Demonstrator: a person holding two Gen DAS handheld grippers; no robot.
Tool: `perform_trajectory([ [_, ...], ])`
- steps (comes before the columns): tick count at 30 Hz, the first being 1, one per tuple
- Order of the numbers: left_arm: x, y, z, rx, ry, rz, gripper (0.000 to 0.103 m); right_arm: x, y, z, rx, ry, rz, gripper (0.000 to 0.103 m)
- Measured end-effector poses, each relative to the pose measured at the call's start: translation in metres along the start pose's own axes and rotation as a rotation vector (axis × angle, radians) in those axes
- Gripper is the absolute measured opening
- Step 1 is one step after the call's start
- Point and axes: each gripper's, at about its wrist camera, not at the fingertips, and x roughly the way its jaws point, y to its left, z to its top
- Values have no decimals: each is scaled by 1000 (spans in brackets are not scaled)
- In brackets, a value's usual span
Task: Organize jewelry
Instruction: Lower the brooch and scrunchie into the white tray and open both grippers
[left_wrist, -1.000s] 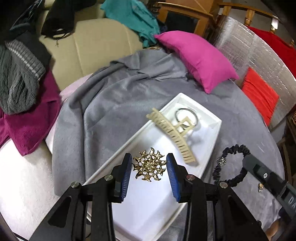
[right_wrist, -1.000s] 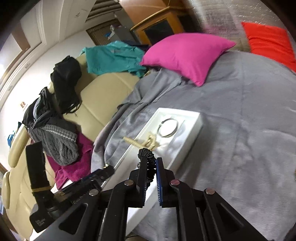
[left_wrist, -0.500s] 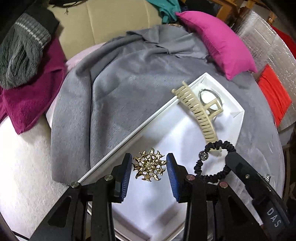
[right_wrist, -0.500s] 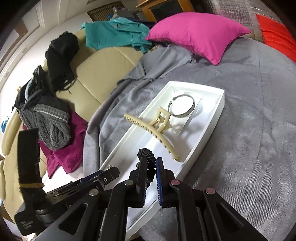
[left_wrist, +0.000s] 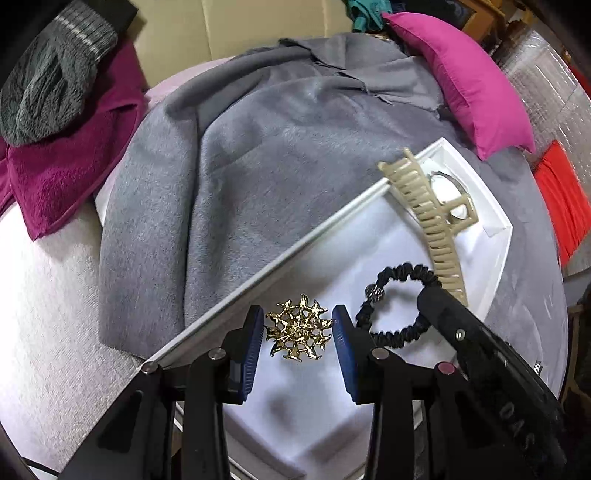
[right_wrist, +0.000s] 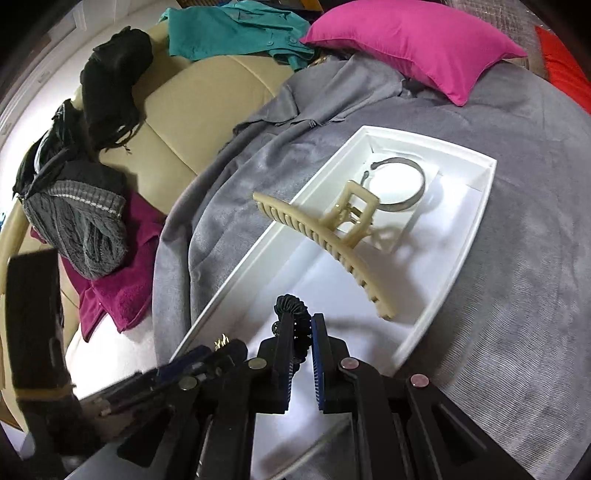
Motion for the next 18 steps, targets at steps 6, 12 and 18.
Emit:
perform_trajectory([
  [6, 7, 5, 3, -20, 28, 1, 39, 17, 1, 7, 23, 17, -4, 14],
  [12, 6, 11, 6, -34, 24, 2, 39, 10, -4, 5, 30, 1, 5, 19],
  [18, -1, 12, 5, -31, 0, 2, 39, -18, -15, 1, 62, -54, 47, 20],
])
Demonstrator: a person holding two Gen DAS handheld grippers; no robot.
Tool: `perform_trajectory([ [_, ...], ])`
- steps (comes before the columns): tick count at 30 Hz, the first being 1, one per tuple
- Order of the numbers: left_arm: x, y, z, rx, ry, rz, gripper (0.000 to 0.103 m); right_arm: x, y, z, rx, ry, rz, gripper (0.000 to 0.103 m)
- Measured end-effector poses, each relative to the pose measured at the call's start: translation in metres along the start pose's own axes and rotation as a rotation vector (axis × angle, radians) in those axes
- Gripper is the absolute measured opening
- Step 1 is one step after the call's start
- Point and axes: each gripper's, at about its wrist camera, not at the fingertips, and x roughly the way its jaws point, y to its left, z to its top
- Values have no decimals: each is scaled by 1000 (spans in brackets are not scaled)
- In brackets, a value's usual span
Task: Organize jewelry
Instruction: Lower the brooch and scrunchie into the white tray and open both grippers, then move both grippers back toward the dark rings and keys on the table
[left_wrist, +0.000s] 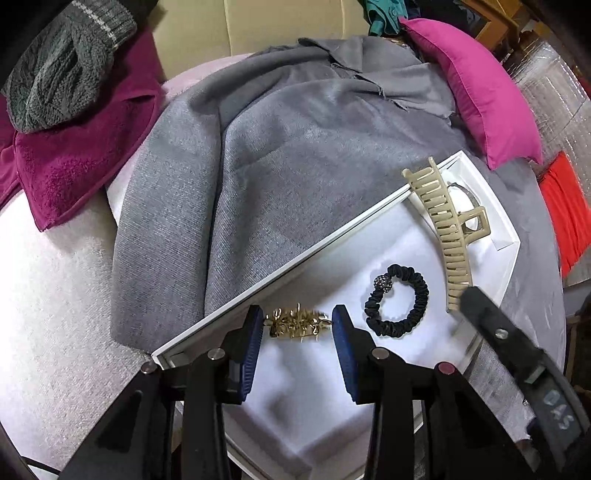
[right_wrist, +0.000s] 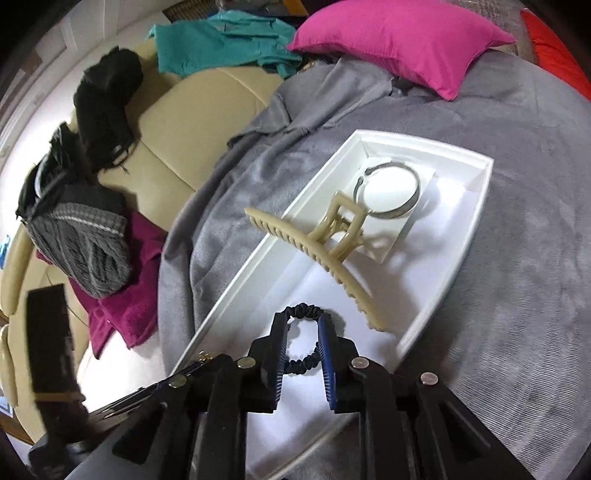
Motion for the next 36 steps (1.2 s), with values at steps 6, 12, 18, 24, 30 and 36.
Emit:
perform_trajectory([
  [6, -26, -17, -8, 93, -133, 82, 39, -51, -13, -9, -4, -93, 4, 19],
  [12, -48, -63, -32, 273, -249, 69, 40, -123, -68, -31, 40, -155, -79, 19],
  [18, -58, -122, -68, 464, -291, -15, 47, -205, -158, -61, 179, -210, -189, 19],
  [24, -61, -176, -107, 626, -293, -76, 48, -253, -228, -92, 317, -236, -243, 19],
  [30, -52, -213, -138, 746, -246, -135, 48, -267, -273, -117, 412, -238, -243, 19],
  [36, -43, -248, -183, 918, -150, -255, 48, -267, -297, -132, 480, -216, -213, 19],
])
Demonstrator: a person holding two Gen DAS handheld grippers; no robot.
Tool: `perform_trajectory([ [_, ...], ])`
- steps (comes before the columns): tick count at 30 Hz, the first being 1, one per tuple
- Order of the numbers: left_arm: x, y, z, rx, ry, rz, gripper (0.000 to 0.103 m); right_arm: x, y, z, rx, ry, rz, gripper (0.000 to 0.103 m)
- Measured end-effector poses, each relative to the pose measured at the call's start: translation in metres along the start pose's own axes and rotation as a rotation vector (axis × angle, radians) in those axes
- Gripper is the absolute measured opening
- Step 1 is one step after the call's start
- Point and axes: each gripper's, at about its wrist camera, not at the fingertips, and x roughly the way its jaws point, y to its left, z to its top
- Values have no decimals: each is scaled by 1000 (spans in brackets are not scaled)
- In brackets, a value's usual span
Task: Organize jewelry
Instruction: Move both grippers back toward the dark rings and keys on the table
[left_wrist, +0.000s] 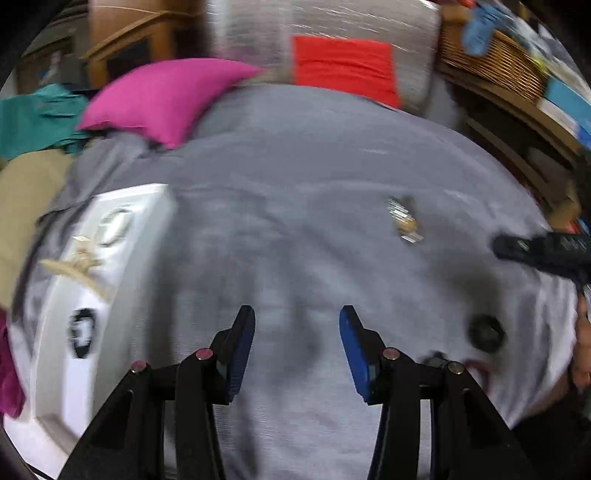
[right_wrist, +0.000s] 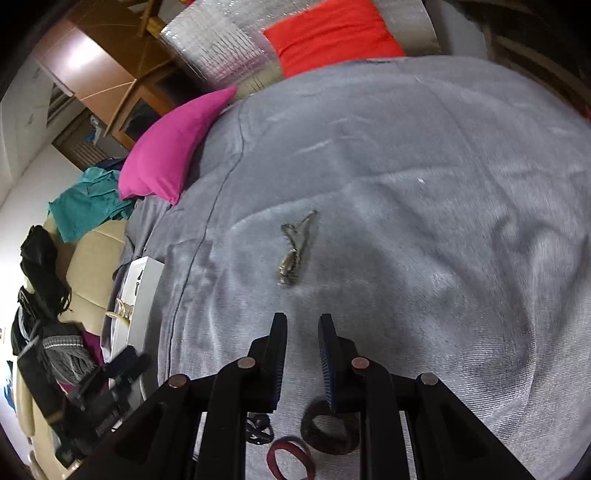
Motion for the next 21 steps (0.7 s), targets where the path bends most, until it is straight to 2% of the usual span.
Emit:
perform_trajectory([
  [5, 11, -38, -9, 96, 57, -130, 48, -1, -9, 1, 22, 5, 11, 19],
  [8, 12, -57, -16, 149, 71, -181, 48, -2, -13, 2, 43, 6, 31, 19],
  [13, 20, -77, -26, 213, 116, -226, 48, 2, -12, 2, 28, 22, 46, 19],
  [21, 30, -86, -32, 229, 161, -277, 48, 17, 5, 7, -13, 47, 66, 19],
])
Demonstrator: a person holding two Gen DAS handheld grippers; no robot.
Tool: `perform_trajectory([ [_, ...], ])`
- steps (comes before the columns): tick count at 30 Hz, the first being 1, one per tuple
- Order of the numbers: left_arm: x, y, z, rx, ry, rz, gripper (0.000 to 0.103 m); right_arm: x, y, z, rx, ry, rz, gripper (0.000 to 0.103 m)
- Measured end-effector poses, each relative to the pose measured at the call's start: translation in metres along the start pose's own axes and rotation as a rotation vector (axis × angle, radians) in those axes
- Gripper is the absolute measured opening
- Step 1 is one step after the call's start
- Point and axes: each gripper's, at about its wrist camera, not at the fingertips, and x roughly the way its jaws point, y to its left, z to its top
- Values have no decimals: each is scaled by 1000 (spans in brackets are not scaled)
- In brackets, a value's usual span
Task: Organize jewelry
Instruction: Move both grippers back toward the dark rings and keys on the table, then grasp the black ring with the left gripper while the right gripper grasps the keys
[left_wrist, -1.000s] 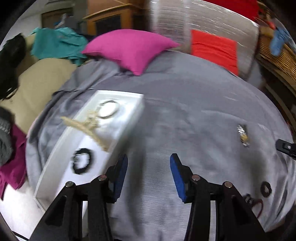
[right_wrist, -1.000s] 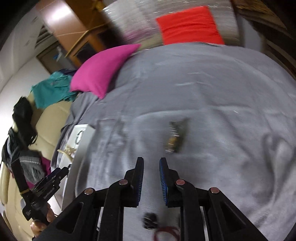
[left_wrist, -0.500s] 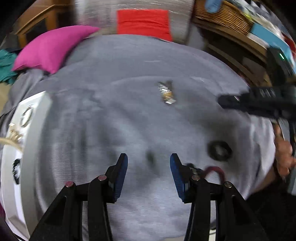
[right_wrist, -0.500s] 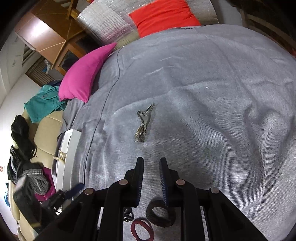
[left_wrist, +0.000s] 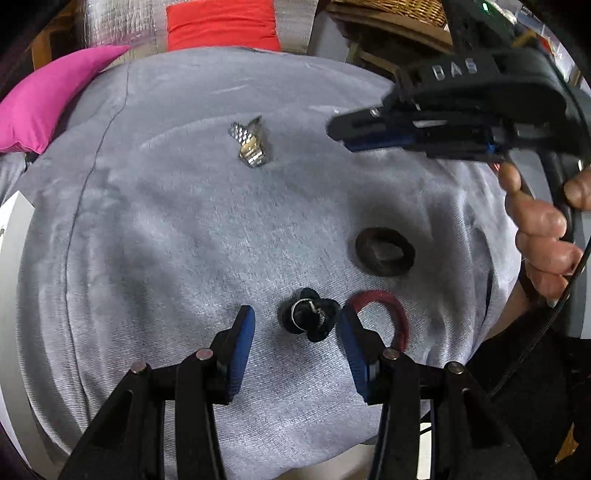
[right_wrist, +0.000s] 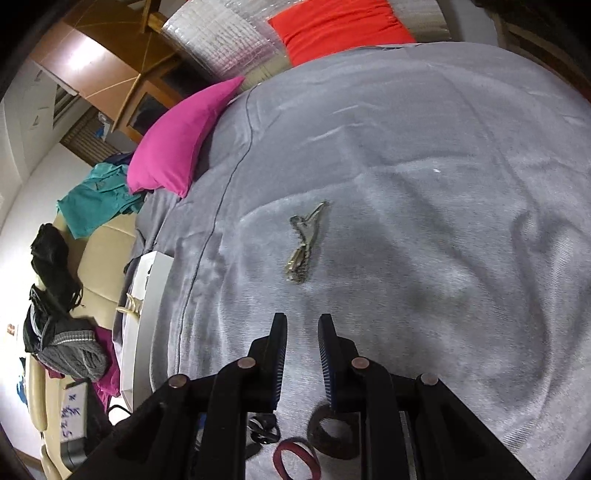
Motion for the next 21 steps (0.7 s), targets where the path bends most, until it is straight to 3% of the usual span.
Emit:
perform_trajectory([
  [5, 13, 3, 2, -29, 20, -17, 48, 16, 7, 9, -9, 21, 12, 19],
  [7, 12, 2, 2, -21, 15, -17, 41, 23, 6, 15, 2, 22, 15, 20],
  [10, 15, 0, 4, -13, 14, -45, 29, 37, 2, 26, 34, 31, 8, 39],
  [11, 16, 0, 4, -8, 14, -43, 29, 42, 1, 29, 44, 35, 11, 52],
  [12, 16, -1, 3, -4, 13, -40, 27, 47, 3, 32, 42, 33, 10, 55],
  [19, 13, 12, 5, -48, 8, -77, 18, 83, 17, 48, -4, 33, -79, 55],
  [20, 12, 14, 5, -50, 2, -69, 18, 88, 18, 49, -4, 36, -103, 51],
  [21, 9, 17, 4, -52, 0, -67, 18, 95, 19, 50, -11, 44, -127, 39],
])
